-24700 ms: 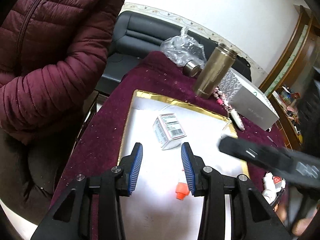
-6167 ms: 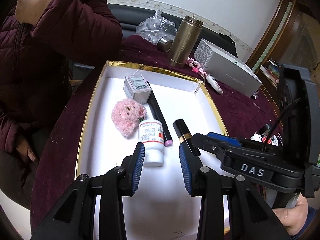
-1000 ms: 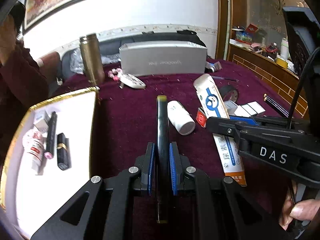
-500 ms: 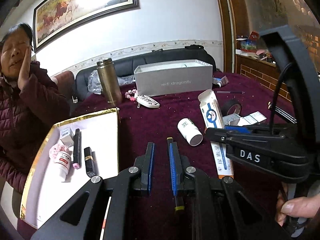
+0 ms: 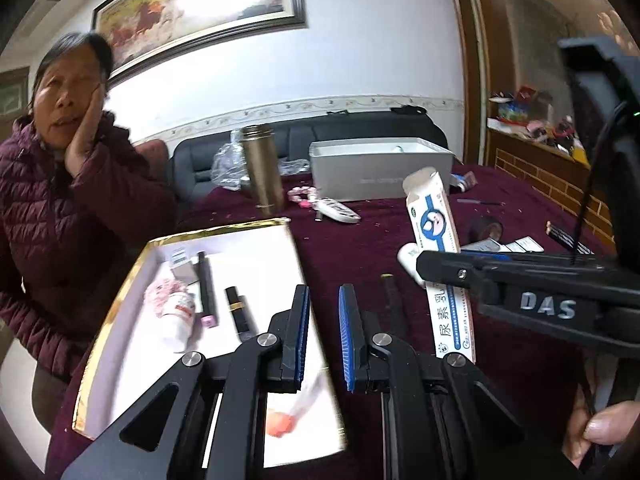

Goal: Organize objects
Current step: 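Lower the toothpaste box into the tray and open the right gripper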

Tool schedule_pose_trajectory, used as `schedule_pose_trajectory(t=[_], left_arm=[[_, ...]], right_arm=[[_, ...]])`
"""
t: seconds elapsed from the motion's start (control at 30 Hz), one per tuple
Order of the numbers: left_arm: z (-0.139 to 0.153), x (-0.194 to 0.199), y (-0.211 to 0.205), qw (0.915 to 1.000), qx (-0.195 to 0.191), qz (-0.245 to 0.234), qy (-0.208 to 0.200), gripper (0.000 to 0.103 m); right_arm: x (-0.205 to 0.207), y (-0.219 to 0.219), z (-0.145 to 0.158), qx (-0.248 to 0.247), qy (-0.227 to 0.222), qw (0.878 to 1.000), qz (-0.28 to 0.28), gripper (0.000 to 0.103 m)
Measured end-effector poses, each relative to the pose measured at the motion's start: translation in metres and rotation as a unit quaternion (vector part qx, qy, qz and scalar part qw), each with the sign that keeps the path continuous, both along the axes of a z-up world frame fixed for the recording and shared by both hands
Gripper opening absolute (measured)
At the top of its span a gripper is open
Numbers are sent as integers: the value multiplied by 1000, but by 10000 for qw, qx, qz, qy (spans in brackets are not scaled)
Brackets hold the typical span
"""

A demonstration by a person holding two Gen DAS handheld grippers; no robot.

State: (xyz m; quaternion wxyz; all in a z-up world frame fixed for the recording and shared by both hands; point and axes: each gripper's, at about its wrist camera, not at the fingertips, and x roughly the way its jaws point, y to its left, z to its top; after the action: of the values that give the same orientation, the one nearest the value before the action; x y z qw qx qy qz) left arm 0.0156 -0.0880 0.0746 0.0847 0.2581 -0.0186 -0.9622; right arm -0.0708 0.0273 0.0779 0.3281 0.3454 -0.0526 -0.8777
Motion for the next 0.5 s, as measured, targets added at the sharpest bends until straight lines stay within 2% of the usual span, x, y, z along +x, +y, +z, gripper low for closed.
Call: schedule_pose_trajectory(t=[0.2,0.33,0.5], left_arm=[[4,17,-52,9986,304,414,81,12],[-3,22,-92,9956,580,733,-25,12],[-20,28,-136,9891,993,1053,-250,12]], right_arm=[[16,-42,18,-204,47,9991,365,16],[17,-79,14,-401,-294,9966,662,16],[11,-119,-7,-542,-773,9921,830,16]])
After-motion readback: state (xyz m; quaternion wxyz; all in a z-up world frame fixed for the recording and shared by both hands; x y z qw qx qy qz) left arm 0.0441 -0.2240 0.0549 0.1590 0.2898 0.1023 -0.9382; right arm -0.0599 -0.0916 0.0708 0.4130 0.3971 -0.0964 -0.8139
